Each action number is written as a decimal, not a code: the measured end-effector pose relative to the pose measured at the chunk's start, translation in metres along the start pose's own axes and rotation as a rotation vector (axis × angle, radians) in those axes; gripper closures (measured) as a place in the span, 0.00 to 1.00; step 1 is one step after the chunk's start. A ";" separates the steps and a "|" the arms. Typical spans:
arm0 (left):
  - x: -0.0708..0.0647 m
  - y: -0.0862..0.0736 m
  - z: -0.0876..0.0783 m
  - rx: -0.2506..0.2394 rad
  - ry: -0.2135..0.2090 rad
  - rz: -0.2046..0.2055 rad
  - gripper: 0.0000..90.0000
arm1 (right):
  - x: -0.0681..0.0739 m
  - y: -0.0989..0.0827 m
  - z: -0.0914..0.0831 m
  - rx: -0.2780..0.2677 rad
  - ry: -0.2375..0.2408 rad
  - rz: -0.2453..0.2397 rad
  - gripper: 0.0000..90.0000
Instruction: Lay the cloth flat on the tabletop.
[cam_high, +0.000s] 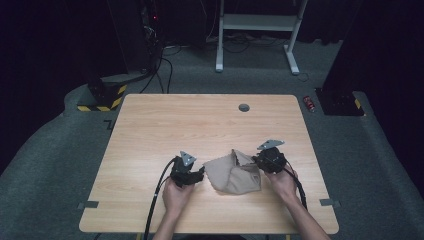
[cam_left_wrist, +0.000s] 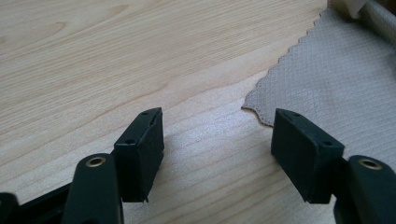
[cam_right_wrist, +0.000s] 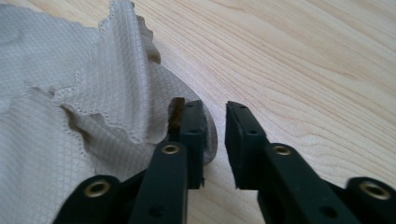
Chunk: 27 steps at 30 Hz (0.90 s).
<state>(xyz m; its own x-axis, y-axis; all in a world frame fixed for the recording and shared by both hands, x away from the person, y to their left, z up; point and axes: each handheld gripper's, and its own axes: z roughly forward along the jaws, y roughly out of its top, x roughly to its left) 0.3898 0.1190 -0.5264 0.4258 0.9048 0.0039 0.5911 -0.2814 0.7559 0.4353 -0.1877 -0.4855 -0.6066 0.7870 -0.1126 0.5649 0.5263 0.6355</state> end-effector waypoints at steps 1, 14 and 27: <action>0.000 0.000 0.000 -0.001 -0.001 0.000 0.39 | 0.001 0.000 -0.002 -0.018 0.003 -0.002 0.80; -0.016 0.018 0.009 0.061 -0.072 0.052 0.50 | 0.044 0.031 0.004 -0.045 0.057 -0.161 0.70; -0.017 0.034 0.009 0.163 -0.125 0.172 0.99 | 0.026 0.036 -0.009 -0.086 0.045 -0.142 0.98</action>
<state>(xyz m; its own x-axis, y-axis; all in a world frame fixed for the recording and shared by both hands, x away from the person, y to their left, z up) 0.4089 0.0912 -0.5068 0.6047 0.7957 0.0350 0.6010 -0.4848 0.6355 0.4350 -0.1510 -0.4585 -0.7022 0.6906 -0.1732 0.4230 0.6003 0.6787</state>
